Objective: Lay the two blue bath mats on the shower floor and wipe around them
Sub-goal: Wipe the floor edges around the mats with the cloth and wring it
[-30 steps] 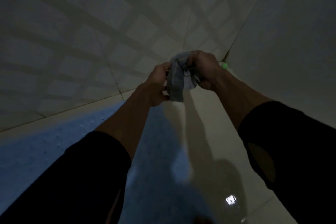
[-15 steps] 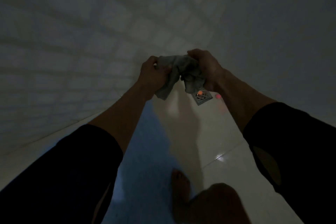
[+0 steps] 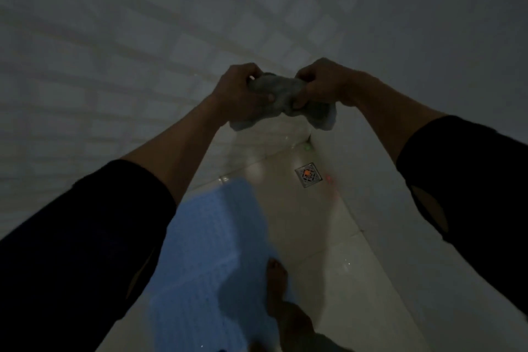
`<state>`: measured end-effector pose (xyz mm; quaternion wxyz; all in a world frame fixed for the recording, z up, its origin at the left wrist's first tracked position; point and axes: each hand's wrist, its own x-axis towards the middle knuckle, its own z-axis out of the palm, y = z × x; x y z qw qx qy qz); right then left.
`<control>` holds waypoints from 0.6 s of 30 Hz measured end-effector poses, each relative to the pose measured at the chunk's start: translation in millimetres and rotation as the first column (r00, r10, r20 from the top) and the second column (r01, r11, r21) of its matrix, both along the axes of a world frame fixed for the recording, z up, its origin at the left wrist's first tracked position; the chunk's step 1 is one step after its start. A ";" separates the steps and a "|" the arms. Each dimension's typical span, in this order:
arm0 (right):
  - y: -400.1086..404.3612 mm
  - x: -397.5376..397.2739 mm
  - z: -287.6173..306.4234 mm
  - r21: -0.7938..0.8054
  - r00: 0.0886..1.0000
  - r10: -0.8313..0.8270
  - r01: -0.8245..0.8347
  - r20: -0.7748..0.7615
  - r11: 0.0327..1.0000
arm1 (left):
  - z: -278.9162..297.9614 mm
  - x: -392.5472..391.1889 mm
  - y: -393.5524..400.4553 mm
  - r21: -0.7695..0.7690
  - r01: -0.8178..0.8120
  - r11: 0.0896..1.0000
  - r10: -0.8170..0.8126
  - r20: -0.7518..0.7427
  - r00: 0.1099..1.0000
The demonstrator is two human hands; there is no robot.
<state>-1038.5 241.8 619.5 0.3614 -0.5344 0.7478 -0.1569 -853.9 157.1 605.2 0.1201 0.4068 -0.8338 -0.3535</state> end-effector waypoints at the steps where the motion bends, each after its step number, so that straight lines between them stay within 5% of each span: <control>1: 3.3 2.5 12.2 -0.026 0.999 0.028 -0.028 -0.030 0.999 | 13.4 3.6 3.3 -0.012 -0.005 1.000 0.006 0.019 1.000; 11: 75.9 43.1 113.6 -0.261 0.912 0.150 -0.262 -0.382 0.929 | 124.9 52.7 102.7 -0.235 -0.094 0.967 0.110 0.056 0.992; 18: 132.5 60.5 178.7 -0.309 0.871 0.151 -0.321 -0.467 0.895 | 185.5 81.9 166.9 -0.325 -0.188 0.927 0.193 -0.017 0.981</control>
